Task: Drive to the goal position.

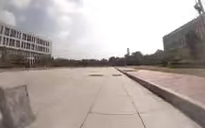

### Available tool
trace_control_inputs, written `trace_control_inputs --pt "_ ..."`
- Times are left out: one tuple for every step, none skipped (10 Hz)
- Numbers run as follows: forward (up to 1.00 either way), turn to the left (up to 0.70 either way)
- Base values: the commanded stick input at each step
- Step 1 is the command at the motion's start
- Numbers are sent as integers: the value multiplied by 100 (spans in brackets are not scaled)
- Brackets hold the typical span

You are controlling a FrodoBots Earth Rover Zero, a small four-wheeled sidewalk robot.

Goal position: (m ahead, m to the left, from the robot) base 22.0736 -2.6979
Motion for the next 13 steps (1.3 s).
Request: trace_control_inputs --pt "70 -31" --pt "70 -32" --pt "70 -31" --pt "70 0" --pt "70 0" --pt "70 0" --pt "70 0" --pt "70 0" --pt "70 0" --pt "70 0" --pt "70 0" --pt "70 0" --pt "70 0"
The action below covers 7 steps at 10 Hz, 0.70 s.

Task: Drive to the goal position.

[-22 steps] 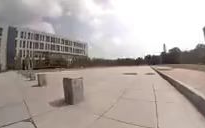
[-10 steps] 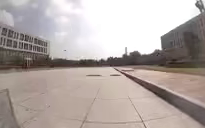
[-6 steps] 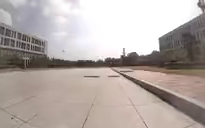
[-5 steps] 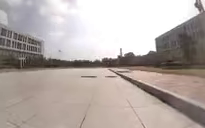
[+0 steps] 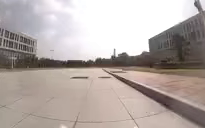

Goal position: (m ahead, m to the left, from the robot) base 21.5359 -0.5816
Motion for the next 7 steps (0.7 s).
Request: trace_control_inputs --pt "70 0" --pt "70 0" --pt "70 0" --pt "70 0" --pt "70 0" --pt "70 0" --pt "70 0"
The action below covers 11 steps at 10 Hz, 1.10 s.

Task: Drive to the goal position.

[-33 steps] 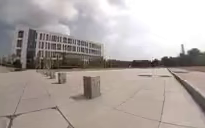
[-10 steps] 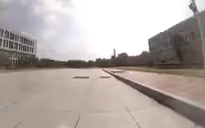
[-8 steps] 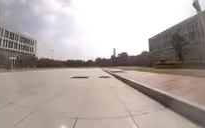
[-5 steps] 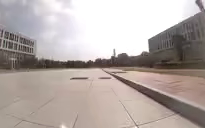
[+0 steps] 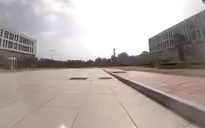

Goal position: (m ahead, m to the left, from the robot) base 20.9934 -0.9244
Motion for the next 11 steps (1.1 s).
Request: trace_control_inputs --pt "70 0" --pt "70 0" --pt "70 0" --pt "70 0" --pt "70 0" --pt "70 0" --pt "70 0" --pt "70 0" --pt "70 0" --pt "70 0" --pt "70 0"
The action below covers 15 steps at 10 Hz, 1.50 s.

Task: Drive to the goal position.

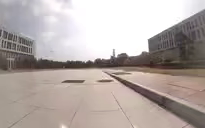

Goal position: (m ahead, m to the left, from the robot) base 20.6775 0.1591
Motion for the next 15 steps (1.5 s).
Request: trace_control_inputs --pt "70 0" --pt "70 0" --pt "70 0" --pt "70 0" --pt "70 0" --pt "70 0" --pt "70 0" --pt "70 0" --pt "70 0" --pt "70 0" --pt "70 0" --pt "70 0" --pt "70 0" --pt "70 0" --pt "70 0"
